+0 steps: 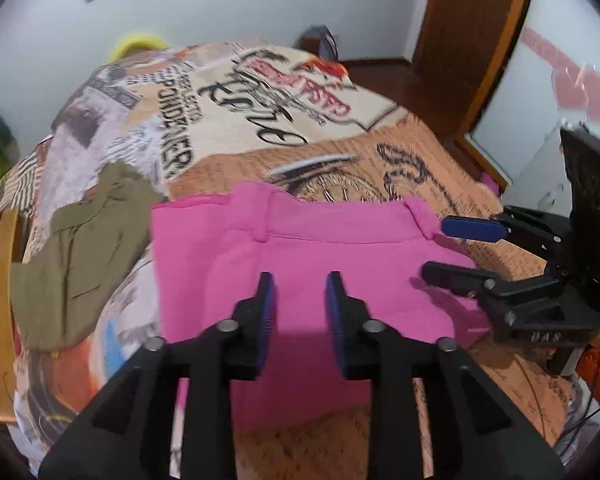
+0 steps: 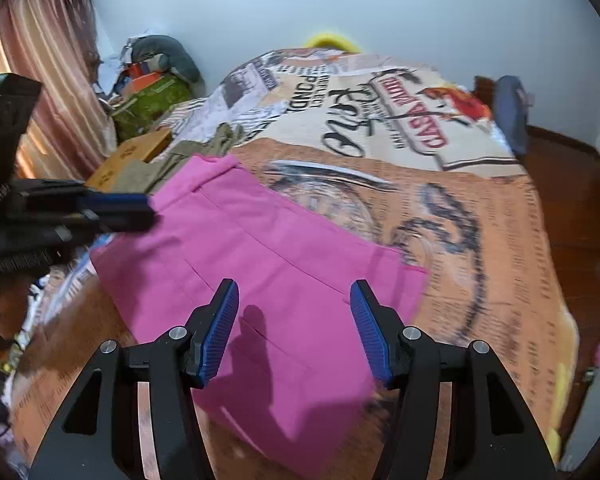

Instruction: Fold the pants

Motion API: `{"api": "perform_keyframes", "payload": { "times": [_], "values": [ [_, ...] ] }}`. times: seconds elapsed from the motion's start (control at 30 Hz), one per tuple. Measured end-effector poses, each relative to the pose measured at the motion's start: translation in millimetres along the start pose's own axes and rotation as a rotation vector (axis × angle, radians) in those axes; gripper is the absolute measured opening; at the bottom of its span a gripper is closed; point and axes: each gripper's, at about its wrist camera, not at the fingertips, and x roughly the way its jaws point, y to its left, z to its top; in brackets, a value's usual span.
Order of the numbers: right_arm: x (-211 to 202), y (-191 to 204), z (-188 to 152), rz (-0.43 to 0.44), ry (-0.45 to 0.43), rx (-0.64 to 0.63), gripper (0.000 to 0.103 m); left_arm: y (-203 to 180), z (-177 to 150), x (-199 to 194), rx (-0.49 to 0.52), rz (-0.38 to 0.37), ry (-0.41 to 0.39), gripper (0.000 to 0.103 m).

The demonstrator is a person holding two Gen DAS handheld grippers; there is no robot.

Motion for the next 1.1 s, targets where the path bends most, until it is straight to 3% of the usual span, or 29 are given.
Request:
{"api": "perform_keyframes", "payload": {
  "times": [0.03, 0.17, 0.43, 0.47, 0.53, 0.7, 0.9, 1.1],
  "values": [
    [8, 3, 0, 0.009, 0.021, -0.012, 0.054, -1, 1, 9, 0.008, 0.002, 0.016, 0.039],
    [22, 6, -8, 0.026, 0.063, -0.044, 0.054, 4, -6, 34, 0.028, 0.001, 0.057, 0.04],
    [-1, -4, -26, 0.004, 0.064, -0.065, 0.054, 15, -21, 19, 0.042, -0.042, 0.019, 0.042],
    [-4, -6, -29, -0.01, 0.065, -0.066, 0.054, 17, -23, 16, 0.035, -0.035, 0.014, 0.045],
    [-12, -11, -36, -0.035, 0.07, -0.059, 0.054, 25, -28, 12, 0.013, 0.027, 0.003, 0.064],
    [-23, -27, -50, -0.054, 0.086, -0.007, 0.055, 51, -40, 8, -0.079, 0.026, 0.025, 0.065],
    [-30, -36, -65, -0.119, 0.108, 0.031, 0.055, 62, -55, 2, -0.113, 0.049, 0.028, 0.068],
    [-42, -41, -60, -0.137, 0.076, 0.066, 0.055, 69, -54, -4, -0.087, 0.167, 0.025, 0.07]
  ]
}}
